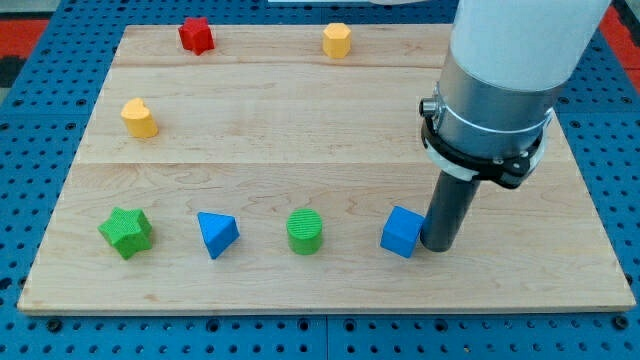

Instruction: Move the red circle towards the right of the blue cube

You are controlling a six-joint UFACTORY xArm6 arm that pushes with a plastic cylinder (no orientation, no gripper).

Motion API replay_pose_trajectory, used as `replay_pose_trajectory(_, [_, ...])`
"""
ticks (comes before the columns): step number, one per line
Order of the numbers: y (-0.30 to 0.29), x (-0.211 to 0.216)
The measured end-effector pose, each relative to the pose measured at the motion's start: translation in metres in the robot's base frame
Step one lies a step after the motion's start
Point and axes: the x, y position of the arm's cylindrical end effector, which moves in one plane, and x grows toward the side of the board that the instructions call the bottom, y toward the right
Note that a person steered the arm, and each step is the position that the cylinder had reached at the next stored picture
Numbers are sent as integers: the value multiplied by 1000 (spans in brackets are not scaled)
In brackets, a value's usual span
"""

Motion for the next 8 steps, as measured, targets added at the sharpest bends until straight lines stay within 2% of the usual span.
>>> replay_pose_trajectory(1, [2,-17])
replay_pose_trajectory(3, [-39,-17])
replay_pose_trajectory(4, [-14,-22])
replay_pose_trajectory(6, [-4,-92])
replay_pose_trajectory(8, [-39,-157])
